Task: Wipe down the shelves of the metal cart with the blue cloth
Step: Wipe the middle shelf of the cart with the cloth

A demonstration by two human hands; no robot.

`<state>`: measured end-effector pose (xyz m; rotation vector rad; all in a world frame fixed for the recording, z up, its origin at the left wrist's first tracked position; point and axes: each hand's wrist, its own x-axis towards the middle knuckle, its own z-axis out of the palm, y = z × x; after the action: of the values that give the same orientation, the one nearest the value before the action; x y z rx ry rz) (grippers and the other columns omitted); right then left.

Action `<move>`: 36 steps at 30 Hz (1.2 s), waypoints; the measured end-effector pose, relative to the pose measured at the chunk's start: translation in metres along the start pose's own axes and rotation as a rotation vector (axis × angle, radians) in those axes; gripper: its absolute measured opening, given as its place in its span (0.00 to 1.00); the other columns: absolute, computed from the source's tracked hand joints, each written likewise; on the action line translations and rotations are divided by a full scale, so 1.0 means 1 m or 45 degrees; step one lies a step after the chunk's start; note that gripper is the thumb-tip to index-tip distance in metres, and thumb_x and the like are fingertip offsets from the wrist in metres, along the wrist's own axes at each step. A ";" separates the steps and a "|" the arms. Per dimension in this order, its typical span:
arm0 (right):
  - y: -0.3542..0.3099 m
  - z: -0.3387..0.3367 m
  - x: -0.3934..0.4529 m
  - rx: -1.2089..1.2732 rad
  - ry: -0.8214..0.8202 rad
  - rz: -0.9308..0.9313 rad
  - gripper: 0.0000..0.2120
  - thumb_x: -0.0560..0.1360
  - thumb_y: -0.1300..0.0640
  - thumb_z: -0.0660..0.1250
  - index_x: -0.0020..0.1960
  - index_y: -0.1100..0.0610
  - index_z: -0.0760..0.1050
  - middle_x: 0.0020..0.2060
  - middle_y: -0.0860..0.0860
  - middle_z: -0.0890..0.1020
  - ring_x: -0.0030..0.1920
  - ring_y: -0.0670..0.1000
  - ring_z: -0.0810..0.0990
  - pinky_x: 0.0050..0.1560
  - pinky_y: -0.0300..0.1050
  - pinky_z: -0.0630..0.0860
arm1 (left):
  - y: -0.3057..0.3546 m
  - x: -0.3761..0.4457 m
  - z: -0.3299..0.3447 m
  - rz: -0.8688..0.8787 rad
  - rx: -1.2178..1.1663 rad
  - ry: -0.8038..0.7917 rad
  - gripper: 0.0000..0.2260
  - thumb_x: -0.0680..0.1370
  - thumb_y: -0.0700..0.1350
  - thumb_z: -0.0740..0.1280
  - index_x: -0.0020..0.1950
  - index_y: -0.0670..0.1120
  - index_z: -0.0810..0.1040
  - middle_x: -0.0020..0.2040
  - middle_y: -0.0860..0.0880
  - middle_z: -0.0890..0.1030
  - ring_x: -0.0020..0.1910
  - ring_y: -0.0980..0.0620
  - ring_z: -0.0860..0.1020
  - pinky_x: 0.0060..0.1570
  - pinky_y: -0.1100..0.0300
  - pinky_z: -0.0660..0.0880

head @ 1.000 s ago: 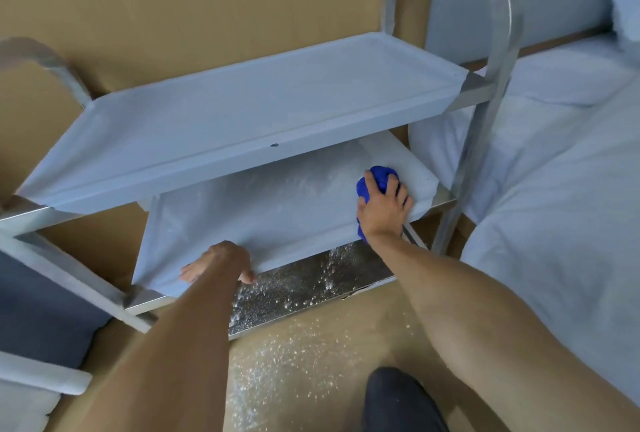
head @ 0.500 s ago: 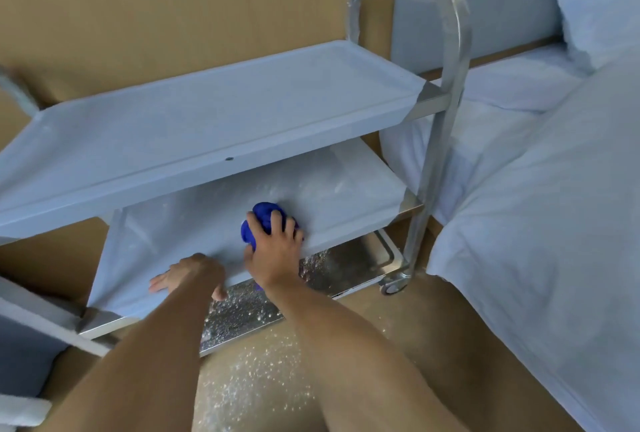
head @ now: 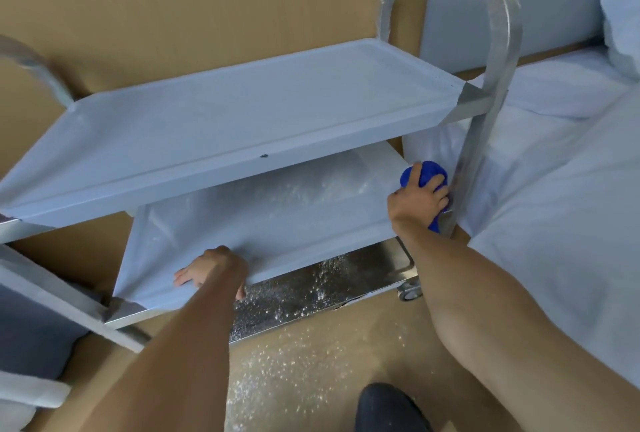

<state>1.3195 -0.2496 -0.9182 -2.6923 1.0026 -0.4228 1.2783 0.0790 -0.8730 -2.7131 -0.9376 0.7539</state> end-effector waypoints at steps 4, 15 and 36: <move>-0.080 0.008 -0.060 0.127 -0.096 -0.228 0.34 0.75 0.49 0.61 0.79 0.51 0.54 0.72 0.68 0.60 0.66 0.71 0.64 0.66 0.63 0.63 | -0.002 0.003 0.004 0.011 0.027 0.013 0.39 0.58 0.47 0.85 0.66 0.42 0.76 0.62 0.38 0.79 0.65 0.33 0.73 0.62 0.37 0.70; -0.149 0.012 -0.170 0.302 -0.282 -0.922 0.33 0.70 0.50 0.68 0.74 0.44 0.64 0.65 0.58 0.71 0.57 0.62 0.72 0.54 0.54 0.69 | -0.025 -0.007 0.008 0.077 -0.181 0.158 0.33 0.56 0.50 0.85 0.58 0.46 0.80 0.52 0.45 0.82 0.58 0.42 0.78 0.60 0.48 0.75; -0.108 0.006 -0.154 0.210 -0.200 -0.703 0.32 0.72 0.47 0.61 0.76 0.49 0.63 0.66 0.62 0.70 0.61 0.66 0.70 0.61 0.58 0.69 | -0.038 -0.017 0.024 0.123 -0.409 0.285 0.22 0.61 0.49 0.81 0.51 0.44 0.82 0.47 0.43 0.82 0.54 0.42 0.78 0.51 0.56 0.77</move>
<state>1.2746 -0.0665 -0.9179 -2.7614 0.1595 -0.3597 1.2347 0.0988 -0.8745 -3.0558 -0.9506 0.3245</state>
